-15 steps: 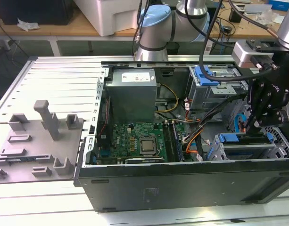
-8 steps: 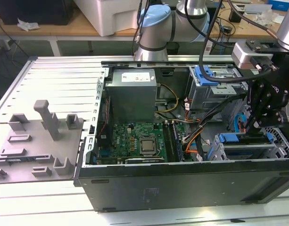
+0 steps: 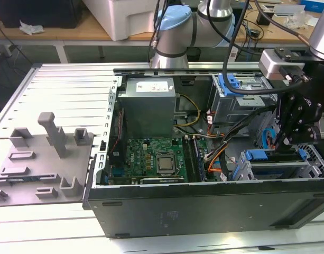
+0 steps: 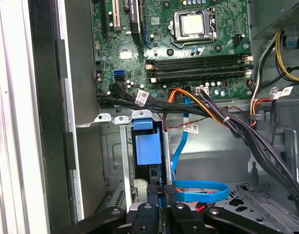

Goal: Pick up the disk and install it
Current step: 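Insert the second disk wire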

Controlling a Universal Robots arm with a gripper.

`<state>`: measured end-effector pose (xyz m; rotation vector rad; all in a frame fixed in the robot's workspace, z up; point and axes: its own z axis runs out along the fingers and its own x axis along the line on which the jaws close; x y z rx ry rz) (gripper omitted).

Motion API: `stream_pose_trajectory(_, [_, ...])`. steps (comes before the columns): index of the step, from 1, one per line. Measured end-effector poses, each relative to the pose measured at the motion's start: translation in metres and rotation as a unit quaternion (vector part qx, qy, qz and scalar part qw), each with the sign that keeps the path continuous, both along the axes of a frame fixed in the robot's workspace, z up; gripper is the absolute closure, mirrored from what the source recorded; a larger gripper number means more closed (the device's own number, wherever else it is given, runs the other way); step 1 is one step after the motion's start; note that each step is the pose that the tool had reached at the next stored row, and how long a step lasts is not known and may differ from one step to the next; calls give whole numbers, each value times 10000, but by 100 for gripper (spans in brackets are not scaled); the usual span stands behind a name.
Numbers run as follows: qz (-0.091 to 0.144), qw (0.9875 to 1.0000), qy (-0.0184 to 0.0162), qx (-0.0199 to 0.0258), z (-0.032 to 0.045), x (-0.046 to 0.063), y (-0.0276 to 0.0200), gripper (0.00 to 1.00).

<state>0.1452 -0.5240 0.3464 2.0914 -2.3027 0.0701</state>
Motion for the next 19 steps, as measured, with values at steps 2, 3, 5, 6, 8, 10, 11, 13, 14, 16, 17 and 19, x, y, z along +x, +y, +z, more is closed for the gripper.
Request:
stream_pose_trajectory(2, [2,10000,0,0,-5,0,0,84])
stream_pose_trajectory(3, [4,10000,0,0,-9,0,0,84])
stream_pose_trajectory(5, [7,10000,0,0,-14,0,0,84])
stream_pose_trajectory(6, [11,10000,0,0,-18,0,0,84])
stream_pose_trajectory(8, [15,10000,0,0,-25,0,0,84])
stream_pose_trajectory(10, [19,10000,0,-1,-28,0,0,84])
stream_pose_trajectory(11, [22,10000,0,1,-33,-1,0,84])
stream_pose_trajectory(13, [25,10000,0,1,-35,-1,0,84])
stream_pose_trajectory(14, [27,10000,0,0,-37,-1,0,84])
stream_pose_trajectory(16, [33,10000,0,0,-43,-1,0,84])
stream_pose_trajectory(17, [35,10000,0,0,-45,-2,0,84])
stream_pose_trajectory(19, [38,10000,0,0,-48,-2,0,84])
